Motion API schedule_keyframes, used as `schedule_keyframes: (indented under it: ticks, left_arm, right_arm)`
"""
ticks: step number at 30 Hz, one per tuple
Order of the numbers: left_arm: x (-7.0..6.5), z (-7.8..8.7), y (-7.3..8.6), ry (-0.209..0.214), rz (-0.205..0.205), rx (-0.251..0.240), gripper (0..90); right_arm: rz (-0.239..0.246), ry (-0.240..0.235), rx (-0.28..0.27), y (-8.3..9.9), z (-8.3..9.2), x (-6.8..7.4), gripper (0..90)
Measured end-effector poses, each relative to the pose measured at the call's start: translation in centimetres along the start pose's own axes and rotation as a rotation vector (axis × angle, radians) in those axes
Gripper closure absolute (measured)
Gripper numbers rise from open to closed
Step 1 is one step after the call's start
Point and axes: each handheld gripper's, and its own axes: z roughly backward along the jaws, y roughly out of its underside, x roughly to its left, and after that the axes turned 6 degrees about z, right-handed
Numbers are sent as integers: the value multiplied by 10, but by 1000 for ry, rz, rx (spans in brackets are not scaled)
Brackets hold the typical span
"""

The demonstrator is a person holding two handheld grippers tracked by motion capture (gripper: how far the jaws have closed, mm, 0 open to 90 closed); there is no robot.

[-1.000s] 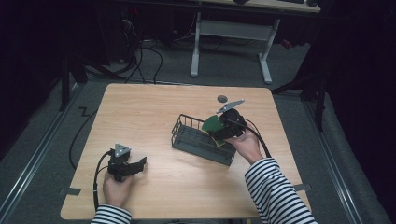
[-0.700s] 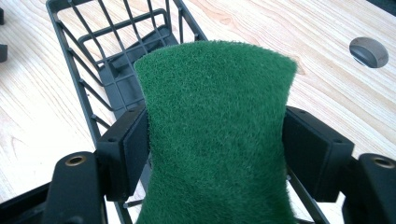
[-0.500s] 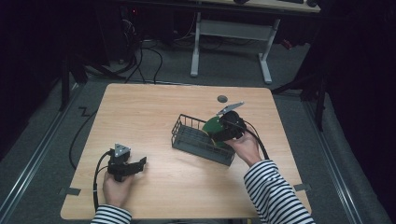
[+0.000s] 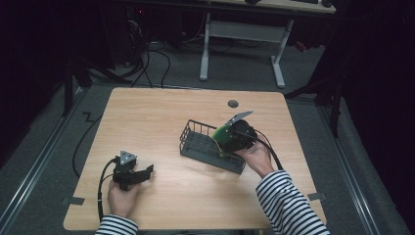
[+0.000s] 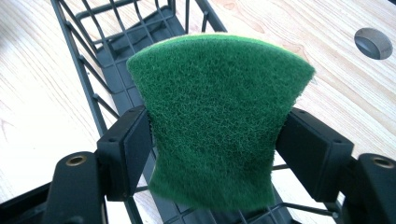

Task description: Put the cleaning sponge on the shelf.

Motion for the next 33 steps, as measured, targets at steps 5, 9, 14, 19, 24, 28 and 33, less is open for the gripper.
schedule_keyframes:
  ticks: [5, 9, 14, 19, 24, 28, 33]
  left_arm:
    - [0, 0, 0, -4, 0, -3, 262]
    - [0, 0, 0, -4, -1, -3, 262]
    - [0, 0, 0, -4, -1, -3, 262]
    - [0, 0, 0, -2, 1, -4, 262]
    - [0, 0, 0, -2, 0, -3, 262]
    - [-1, 0, 0, -4, 1, -4, 262]
    - [0, 0, 0, -3, 1, -4, 262]
  right_arm:
    - [-30, -25, -12, 5, -1, -2, 279]
    - [-28, -31, -9, 5, -2, -2, 264]
    - [-36, -48, -12, 5, -3, -2, 245]
    - [-38, -51, -30, 6, 3, -2, 239]
    - [-50, -45, -59, 9, 13, -5, 241]
    - [-62, -38, -76, 12, 21, -9, 243]
    - [-88, -27, -112, 18, 34, -14, 252]
